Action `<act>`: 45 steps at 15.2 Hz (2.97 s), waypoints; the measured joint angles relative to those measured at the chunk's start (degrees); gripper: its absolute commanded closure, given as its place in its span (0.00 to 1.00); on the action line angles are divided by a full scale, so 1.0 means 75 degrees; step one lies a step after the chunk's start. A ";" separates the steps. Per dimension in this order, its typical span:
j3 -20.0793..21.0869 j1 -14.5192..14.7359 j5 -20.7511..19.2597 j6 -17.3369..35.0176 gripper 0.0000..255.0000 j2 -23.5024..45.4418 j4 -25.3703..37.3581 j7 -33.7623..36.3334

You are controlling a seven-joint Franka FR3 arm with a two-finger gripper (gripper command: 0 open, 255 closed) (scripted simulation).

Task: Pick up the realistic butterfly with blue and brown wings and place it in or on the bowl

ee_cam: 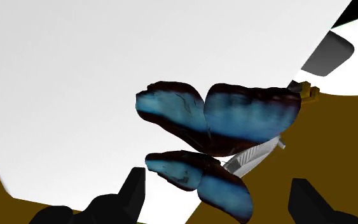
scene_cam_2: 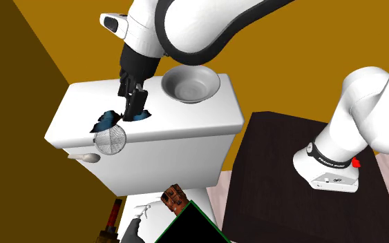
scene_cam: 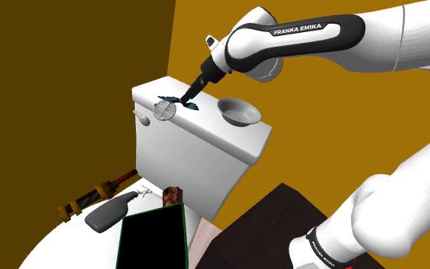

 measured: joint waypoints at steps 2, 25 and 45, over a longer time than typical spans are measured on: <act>0.0019 0.0058 0.0409 0.0631 0.00 -0.0001 -0.0307 -0.0343; 0.0081 0.0131 0.0603 0.1193 1.00 0.0449 -0.0277 -0.0519; -0.0012 -0.0005 -0.0242 -0.0625 1.00 -0.0282 0.0871 0.0457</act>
